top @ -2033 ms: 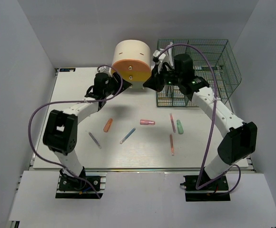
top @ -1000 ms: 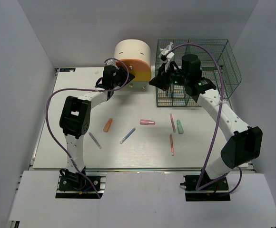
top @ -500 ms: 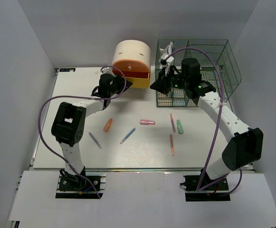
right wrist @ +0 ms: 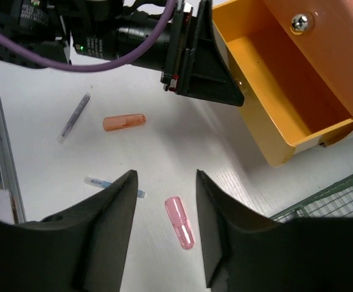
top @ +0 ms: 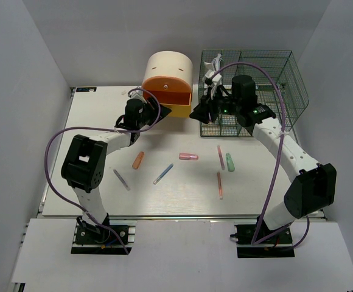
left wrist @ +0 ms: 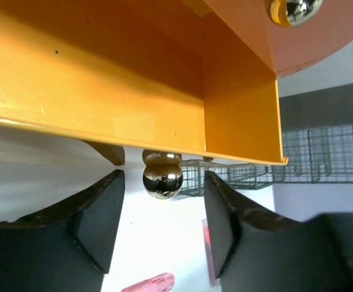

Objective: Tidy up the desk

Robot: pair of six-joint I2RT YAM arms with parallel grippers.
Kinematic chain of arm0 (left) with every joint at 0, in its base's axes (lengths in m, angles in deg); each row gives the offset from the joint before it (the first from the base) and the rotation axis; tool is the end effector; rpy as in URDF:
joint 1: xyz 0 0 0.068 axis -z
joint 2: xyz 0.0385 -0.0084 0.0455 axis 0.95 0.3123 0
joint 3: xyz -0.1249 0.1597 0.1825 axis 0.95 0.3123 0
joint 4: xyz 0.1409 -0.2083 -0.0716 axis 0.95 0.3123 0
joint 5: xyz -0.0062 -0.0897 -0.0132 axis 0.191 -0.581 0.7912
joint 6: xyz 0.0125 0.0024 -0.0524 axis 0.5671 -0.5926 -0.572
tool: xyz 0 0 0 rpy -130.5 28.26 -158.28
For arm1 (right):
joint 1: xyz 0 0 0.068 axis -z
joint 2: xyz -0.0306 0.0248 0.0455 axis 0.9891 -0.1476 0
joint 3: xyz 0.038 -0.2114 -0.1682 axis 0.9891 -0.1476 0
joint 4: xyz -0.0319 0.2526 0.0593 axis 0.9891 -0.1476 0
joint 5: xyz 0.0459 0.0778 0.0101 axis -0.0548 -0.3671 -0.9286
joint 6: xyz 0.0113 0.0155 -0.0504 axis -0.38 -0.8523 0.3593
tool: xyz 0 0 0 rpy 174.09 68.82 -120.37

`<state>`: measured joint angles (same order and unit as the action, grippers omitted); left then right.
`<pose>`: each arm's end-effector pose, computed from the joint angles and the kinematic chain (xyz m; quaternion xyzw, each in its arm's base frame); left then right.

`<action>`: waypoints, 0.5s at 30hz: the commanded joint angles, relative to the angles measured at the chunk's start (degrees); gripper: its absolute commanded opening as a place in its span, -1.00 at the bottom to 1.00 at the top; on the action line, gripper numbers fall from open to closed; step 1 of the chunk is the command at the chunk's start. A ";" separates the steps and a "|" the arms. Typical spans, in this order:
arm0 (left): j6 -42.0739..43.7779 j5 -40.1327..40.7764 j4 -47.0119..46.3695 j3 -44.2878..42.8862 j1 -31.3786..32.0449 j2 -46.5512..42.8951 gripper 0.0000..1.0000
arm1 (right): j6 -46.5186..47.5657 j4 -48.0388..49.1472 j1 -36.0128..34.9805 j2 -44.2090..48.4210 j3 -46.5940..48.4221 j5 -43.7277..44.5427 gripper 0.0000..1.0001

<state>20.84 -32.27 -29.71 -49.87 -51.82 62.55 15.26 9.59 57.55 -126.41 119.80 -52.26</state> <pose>0.3887 -0.1489 0.2055 -0.1509 0.8063 -0.3894 0.4188 0.3131 0.1631 0.3748 -0.3885 0.6902 0.3404 0.5067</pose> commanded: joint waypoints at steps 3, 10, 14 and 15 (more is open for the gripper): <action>0.50 -1.98 1.43 -2.04 -0.56 -3.62 0.50 | 5.21 -1.84 -0.03 1.40 -0.51 -5.28 0.07; 1.63 -3.56 5.55 -2.21 -1.09 -7.05 0.54 | 17.65 -7.99 0.15 1.84 -0.69 -14.31 0.11; 3.48 -4.53 10.91 -0.73 -1.09 -11.43 0.54 | 32.74 -18.88 -0.03 1.05 0.54 -22.06 -0.12; 4.27 -4.36 12.05 -0.02 -1.09 -12.84 0.52 | 35.77 -21.43 -0.20 0.78 0.72 -22.86 -0.20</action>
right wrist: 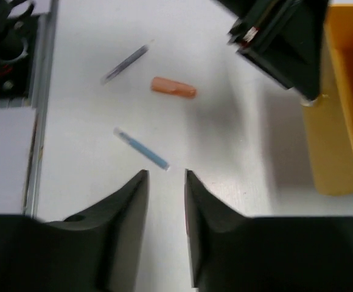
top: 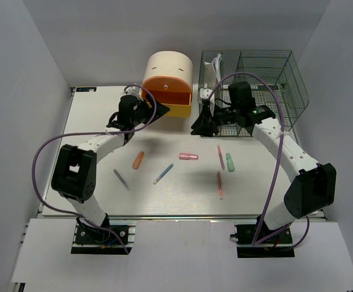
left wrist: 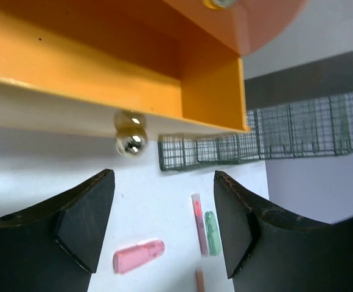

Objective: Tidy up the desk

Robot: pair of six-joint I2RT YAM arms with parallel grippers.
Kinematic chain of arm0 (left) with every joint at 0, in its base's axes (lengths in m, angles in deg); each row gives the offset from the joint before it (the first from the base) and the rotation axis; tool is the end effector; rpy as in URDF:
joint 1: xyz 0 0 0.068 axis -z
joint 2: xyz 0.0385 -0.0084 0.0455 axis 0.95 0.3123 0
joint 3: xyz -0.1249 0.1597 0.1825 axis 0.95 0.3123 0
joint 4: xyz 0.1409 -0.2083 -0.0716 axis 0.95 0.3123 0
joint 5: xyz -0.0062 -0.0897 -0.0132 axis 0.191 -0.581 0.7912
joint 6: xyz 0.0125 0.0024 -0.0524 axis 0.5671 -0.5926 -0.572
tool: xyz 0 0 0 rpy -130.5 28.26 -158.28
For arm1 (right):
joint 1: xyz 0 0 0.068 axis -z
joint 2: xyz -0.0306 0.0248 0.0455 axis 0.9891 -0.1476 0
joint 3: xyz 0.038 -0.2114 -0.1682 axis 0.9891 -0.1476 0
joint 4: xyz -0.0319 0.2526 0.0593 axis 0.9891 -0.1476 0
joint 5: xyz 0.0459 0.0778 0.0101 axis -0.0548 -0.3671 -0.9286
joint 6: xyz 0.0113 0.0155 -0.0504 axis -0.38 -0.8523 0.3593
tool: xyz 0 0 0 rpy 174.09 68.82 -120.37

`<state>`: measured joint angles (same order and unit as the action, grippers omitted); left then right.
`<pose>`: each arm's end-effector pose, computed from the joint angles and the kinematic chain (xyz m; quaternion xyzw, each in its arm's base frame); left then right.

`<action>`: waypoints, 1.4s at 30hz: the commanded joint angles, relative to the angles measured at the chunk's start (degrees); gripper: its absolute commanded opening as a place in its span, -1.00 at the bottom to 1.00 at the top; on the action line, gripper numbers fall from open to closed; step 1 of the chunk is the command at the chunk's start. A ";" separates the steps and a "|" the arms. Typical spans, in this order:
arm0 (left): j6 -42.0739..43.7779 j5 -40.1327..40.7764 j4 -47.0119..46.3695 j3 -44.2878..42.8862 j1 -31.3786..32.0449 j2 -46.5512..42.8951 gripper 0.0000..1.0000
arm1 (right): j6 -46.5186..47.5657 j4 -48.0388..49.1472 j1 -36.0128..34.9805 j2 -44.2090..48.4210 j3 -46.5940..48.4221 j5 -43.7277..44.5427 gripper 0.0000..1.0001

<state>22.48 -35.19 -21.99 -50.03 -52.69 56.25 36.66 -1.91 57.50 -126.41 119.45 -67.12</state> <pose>0.3742 -0.1390 0.2356 -0.1336 0.8142 -0.3923 0.4065 0.2973 0.1635 0.3575 -0.5422 0.6006 0.3669 0.4590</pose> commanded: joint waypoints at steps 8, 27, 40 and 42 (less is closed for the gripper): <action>8.52 5.16 18.22 12.25 -0.22 -24.20 -0.23 | 33.82 -23.23 -3.23 -2.47 -4.98 3.06 -0.05; 5.98 20.81 42.31 25.36 -0.22 -62.45 0.54 | 20.83 -1.80 -11.32 -19.77 -5.79 29.25 0.41; 6.68 21.25 44.25 24.66 -0.22 -63.16 0.55 | 17.83 1.03 -12.20 -25.49 -3.85 34.45 0.42; 6.77 20.81 43.99 24.66 -0.22 -62.81 0.55 | 18.26 0.59 -12.20 -26.20 -3.85 34.27 0.37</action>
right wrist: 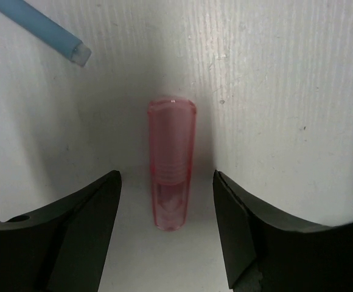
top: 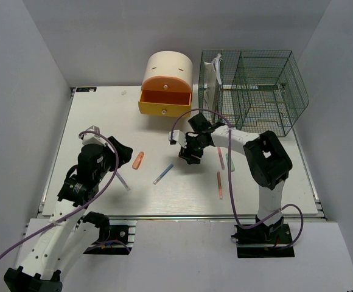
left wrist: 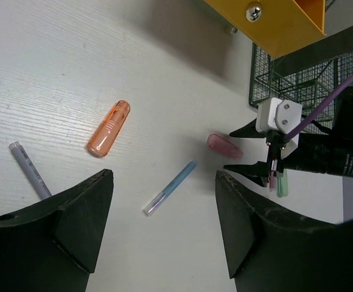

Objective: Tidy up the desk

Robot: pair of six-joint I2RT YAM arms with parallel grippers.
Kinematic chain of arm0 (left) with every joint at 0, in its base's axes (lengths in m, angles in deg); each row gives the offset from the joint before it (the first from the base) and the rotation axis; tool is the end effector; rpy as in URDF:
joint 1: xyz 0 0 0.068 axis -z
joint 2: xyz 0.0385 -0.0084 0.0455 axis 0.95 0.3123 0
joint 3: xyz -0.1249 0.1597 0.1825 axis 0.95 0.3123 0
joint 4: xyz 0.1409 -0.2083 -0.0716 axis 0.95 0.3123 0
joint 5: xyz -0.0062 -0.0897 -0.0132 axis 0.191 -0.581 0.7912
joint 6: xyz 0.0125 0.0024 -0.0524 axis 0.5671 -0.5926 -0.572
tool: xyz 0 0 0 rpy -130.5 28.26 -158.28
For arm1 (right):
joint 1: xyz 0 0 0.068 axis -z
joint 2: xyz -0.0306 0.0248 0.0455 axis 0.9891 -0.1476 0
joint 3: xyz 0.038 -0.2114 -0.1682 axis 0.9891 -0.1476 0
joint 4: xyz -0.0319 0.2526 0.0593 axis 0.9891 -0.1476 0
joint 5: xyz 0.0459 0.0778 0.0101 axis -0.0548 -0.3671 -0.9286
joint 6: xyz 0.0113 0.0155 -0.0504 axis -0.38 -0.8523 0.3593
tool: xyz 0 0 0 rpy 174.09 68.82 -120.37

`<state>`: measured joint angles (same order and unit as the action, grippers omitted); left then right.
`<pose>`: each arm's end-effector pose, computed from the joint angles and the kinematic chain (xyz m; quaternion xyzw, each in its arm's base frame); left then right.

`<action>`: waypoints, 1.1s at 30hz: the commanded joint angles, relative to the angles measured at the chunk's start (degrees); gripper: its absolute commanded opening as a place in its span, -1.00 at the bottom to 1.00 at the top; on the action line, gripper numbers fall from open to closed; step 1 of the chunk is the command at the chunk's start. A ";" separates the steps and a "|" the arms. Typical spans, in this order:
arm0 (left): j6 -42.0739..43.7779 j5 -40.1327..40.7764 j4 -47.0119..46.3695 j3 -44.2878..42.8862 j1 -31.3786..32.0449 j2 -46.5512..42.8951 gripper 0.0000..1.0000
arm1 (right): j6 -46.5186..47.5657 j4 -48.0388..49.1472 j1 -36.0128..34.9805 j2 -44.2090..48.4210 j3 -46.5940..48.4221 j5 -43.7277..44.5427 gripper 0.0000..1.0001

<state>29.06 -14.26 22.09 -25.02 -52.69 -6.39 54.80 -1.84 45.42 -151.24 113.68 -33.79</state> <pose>0.1432 -0.0453 0.2866 -0.1909 0.8365 -0.2142 0.4669 0.3160 0.2451 0.1621 -0.6633 0.6881 0.1388 0.2594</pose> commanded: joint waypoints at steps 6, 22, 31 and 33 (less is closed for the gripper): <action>2.12 -1.53 0.61 0.00 -0.22 1.33 0.54 | 0.83 -0.70 -0.03 -2.78 2.01 0.33 0.00; 13.54 -8.13 -1.41 1.50 0.84 14.24 0.64 | 4.96 -15.81 0.85 7.15 22.35 -13.73 -1.00; 15.92 -7.43 -3.87 0.36 0.84 19.96 0.65 | -6.81 -0.90 1.03 4.87 36.98 -5.15 -1.00; 15.75 -7.43 -4.14 0.53 0.84 20.05 0.65 | -7.95 3.24 1.20 3.04 37.95 -2.85 -1.00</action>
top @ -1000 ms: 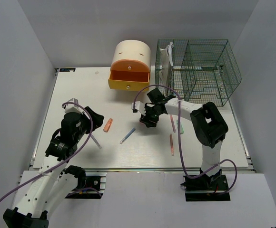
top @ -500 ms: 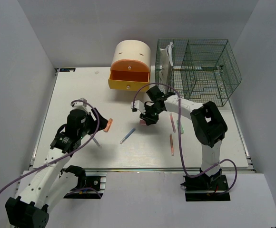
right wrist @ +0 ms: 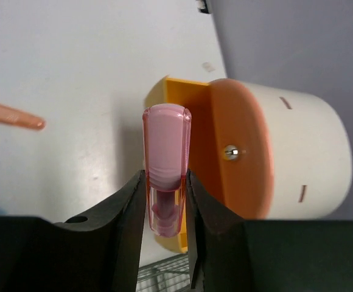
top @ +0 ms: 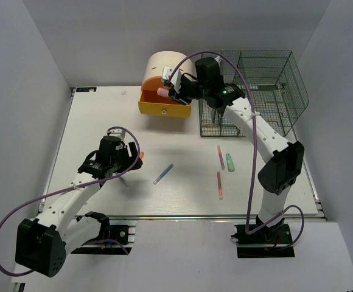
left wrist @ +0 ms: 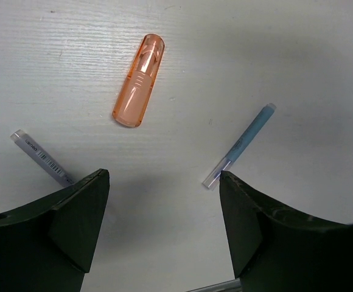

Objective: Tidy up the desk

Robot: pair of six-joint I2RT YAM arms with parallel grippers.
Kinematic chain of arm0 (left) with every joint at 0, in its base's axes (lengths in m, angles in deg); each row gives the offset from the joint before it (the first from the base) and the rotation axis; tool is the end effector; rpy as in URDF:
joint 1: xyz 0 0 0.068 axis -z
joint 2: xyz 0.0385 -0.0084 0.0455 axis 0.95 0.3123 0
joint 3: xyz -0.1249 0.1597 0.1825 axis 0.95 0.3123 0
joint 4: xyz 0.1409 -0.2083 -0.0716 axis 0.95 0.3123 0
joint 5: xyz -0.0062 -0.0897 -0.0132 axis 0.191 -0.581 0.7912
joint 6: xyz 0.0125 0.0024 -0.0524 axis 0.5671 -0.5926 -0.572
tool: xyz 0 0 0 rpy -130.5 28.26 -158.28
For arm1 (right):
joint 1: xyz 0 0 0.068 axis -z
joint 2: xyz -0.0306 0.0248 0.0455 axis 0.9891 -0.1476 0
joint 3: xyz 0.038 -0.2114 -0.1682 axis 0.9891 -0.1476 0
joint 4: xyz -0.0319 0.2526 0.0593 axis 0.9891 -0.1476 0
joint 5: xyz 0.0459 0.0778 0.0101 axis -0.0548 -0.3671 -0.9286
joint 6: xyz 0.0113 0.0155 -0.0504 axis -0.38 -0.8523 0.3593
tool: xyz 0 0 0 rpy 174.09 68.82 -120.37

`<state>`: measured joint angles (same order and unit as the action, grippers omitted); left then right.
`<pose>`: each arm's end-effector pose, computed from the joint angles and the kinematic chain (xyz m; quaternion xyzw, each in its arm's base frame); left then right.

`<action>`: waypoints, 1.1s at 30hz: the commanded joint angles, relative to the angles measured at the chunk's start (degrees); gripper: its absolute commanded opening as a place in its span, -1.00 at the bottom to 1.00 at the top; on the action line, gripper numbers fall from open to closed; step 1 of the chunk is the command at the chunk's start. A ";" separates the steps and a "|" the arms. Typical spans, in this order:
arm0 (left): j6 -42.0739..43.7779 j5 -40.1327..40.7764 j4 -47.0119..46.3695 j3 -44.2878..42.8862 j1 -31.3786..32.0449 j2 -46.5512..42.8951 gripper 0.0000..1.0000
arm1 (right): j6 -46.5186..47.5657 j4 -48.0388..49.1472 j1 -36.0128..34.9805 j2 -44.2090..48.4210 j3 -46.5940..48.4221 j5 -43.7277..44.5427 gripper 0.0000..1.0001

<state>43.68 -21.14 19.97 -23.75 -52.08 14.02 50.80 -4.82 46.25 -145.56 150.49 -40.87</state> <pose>0.1911 -0.0687 0.2257 -0.0526 0.9319 -0.1436 0.3288 0.3421 0.2614 0.4083 -0.6069 0.5451 0.1525 0.5580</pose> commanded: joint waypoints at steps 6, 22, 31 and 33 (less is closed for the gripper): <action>1.56 -0.63 -2.81 0.23 -0.30 -0.28 0.66 | -4.40 12.63 0.37 -7.49 3.34 11.09 -0.98; 3.15 -0.72 -5.27 0.50 -0.30 4.46 0.69 | -0.88 13.52 1.51 -12.68 3.34 14.35 -0.06; 5.78 -0.54 -7.29 -1.79 -0.30 10.18 0.68 | -4.21 12.55 2.65 -8.57 3.17 8.94 -0.22; 6.48 1.46 -7.55 -2.66 -0.30 11.84 0.66 | -7.45 11.76 3.10 -5.93 2.12 3.31 -0.51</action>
<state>48.21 -21.14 14.36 -23.80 -52.19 24.82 47.56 6.18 48.41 -157.95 152.17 -30.10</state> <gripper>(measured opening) 0.833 0.279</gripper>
